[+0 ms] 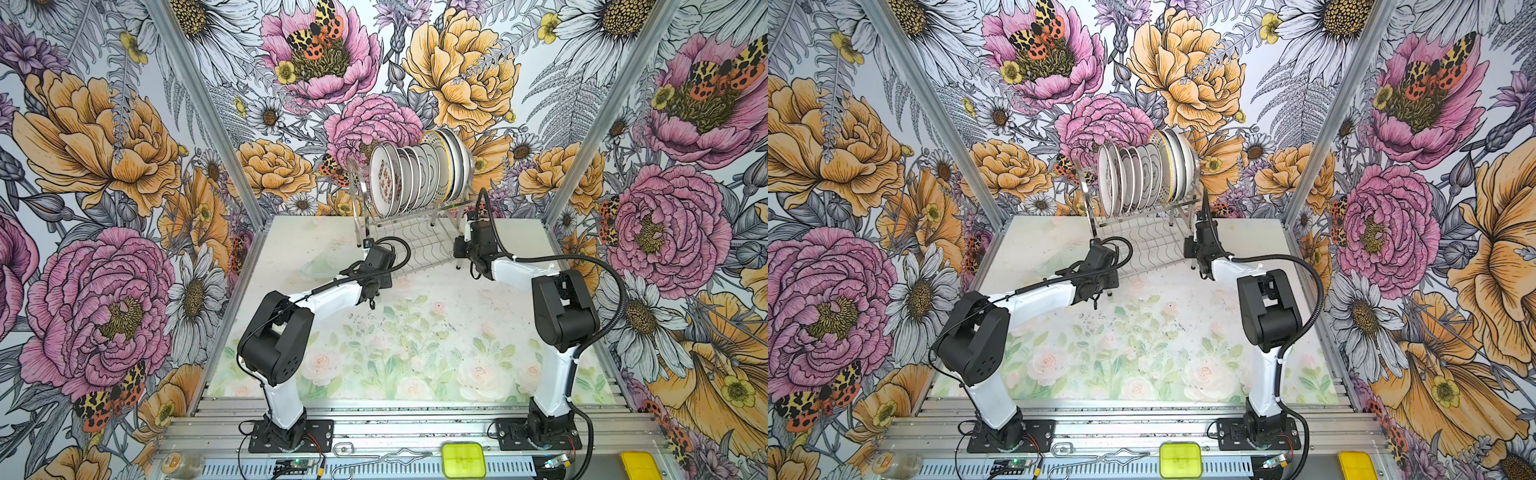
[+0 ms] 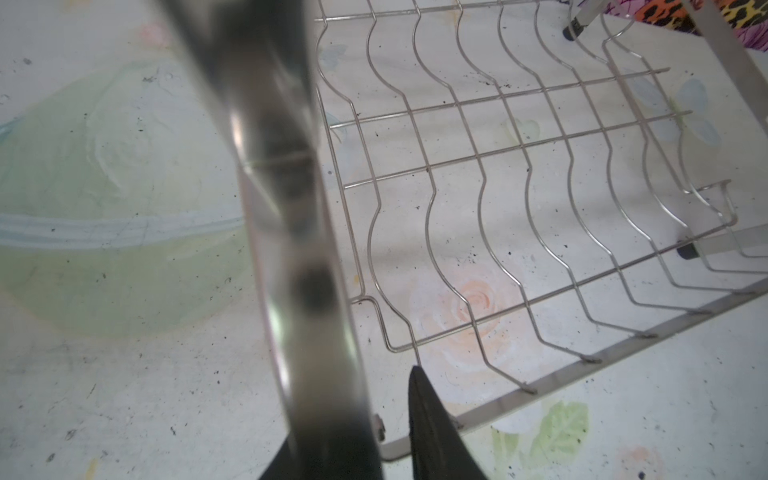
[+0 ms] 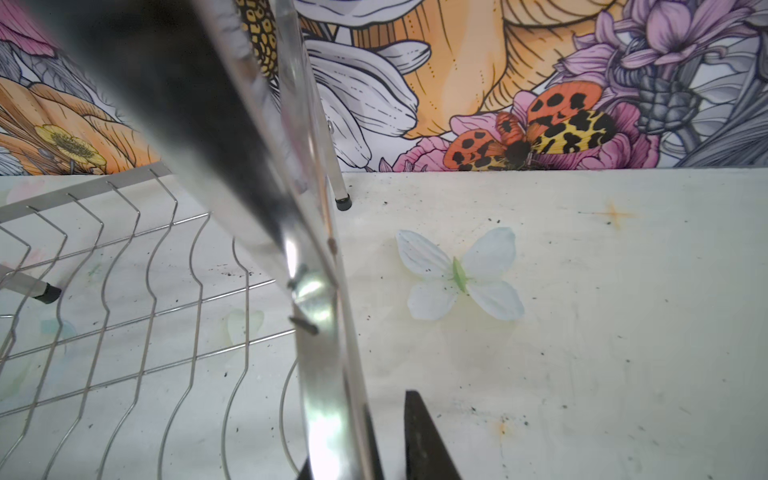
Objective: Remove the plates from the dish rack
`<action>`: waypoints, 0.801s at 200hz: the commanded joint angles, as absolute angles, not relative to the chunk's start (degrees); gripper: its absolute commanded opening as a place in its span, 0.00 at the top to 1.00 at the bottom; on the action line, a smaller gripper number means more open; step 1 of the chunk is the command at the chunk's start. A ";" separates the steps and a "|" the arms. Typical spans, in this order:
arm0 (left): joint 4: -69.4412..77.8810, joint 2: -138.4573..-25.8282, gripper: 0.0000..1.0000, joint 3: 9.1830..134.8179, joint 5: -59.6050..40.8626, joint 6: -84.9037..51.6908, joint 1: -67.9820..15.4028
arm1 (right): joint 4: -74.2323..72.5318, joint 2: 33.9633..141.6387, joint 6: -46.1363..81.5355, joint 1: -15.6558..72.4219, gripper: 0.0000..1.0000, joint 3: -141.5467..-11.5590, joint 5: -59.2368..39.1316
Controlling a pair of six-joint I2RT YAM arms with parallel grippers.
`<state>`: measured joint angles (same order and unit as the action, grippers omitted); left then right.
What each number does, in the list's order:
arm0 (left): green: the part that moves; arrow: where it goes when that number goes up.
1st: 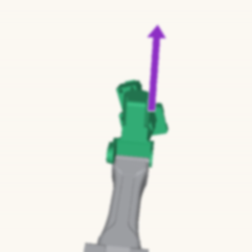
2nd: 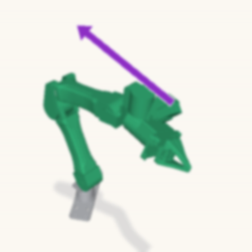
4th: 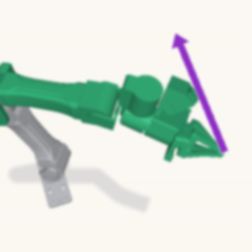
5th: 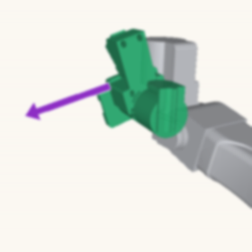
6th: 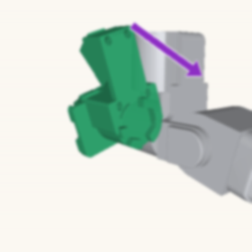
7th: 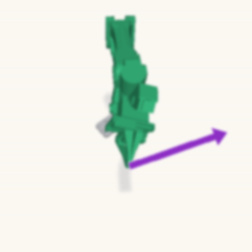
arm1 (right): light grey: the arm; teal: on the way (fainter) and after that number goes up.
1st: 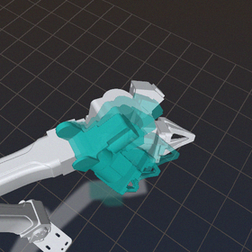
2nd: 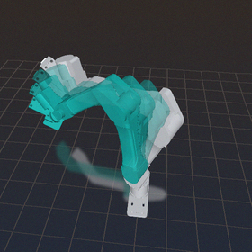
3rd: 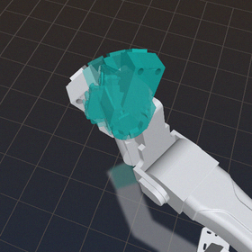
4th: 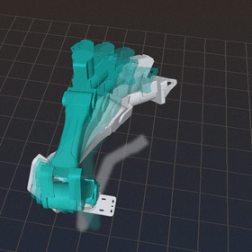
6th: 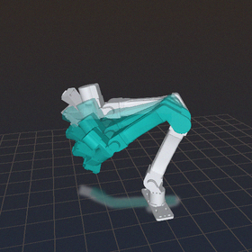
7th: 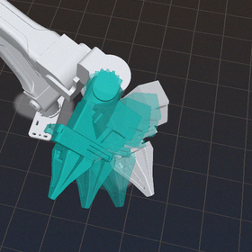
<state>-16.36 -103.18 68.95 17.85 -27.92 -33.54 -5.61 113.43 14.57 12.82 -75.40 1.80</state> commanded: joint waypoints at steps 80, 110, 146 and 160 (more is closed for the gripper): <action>-12.27 -111.04 0.72 77.49 7.96 -26.17 -42.84 | -4.22 100.09 18.16 8.25 1.00 -64.04 3.49; -12.50 -112.14 0.73 79.07 6.92 -26.02 -44.18 | -4.22 97.61 17.33 5.75 1.00 -60.91 2.60; -13.62 -112.73 0.74 81.20 6.52 -24.88 -46.55 | -4.17 95.54 15.31 3.25 1.00 -58.60 0.04; -13.63 -112.93 0.75 81.84 6.72 -24.78 -47.45 | -4.13 94.95 14.77 2.09 1.00 -57.89 -0.48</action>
<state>-16.93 -111.28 79.07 18.17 -25.45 -42.11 -3.44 98.52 9.89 2.74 -58.67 3.81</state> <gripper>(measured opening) 0.257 0.188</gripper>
